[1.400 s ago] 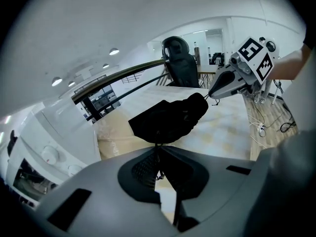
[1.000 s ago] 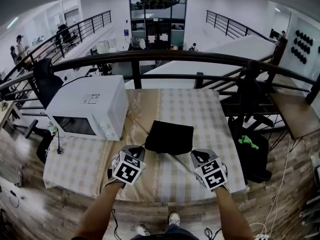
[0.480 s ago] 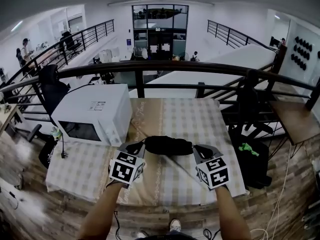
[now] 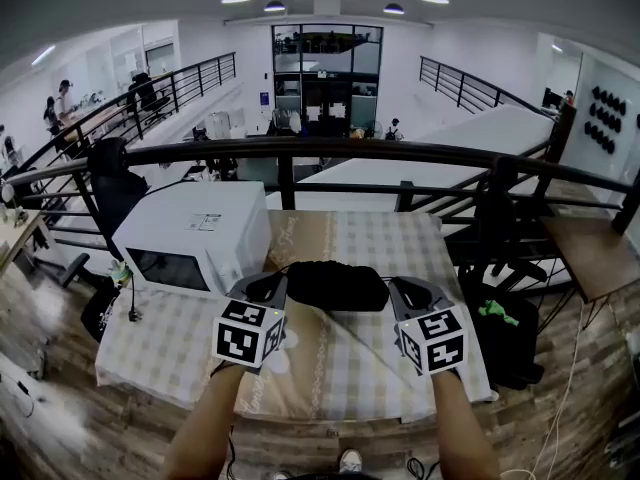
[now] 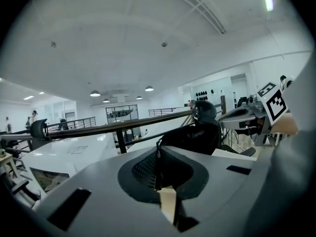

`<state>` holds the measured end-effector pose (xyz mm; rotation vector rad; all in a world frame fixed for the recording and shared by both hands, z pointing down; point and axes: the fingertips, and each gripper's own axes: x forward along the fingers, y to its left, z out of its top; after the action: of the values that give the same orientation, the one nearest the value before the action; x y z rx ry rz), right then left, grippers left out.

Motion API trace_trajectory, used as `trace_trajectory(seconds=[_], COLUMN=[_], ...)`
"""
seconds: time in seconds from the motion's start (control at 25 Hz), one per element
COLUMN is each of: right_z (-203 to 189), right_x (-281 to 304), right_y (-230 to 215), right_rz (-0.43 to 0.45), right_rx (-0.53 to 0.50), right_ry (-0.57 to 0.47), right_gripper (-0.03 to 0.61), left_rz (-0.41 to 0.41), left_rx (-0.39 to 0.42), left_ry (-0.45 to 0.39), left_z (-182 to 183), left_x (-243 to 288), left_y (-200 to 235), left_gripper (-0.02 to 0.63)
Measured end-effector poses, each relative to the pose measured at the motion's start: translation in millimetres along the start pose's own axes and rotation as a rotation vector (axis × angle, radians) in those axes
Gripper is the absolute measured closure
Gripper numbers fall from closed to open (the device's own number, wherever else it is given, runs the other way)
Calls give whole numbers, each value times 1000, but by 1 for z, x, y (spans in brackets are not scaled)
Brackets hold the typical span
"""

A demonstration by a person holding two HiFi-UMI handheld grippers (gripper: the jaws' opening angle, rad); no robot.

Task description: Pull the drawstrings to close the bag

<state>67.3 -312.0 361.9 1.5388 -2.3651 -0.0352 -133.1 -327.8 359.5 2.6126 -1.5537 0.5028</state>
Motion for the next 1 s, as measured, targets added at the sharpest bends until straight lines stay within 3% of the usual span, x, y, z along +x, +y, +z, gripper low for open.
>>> trace_trajectory(seconds=[0.28, 0.6, 1.0], right_z=[43, 81, 90], right_x=[-10, -21, -32], right_y=[-6, -3, -2], right_rz=[-21, -43, -85], right_rx=[-7, -4, 3], right_ry=[-93, -186, -240], right_gripper=[554, 554, 554], left_rz=[0, 100, 144], left_rx=[8, 31, 18], left_ry=[-48, -115, -160], left_z=[34, 65, 73], left_x=[-17, -37, -49], left_y=[7, 17, 15], left_gripper=[588, 588, 588])
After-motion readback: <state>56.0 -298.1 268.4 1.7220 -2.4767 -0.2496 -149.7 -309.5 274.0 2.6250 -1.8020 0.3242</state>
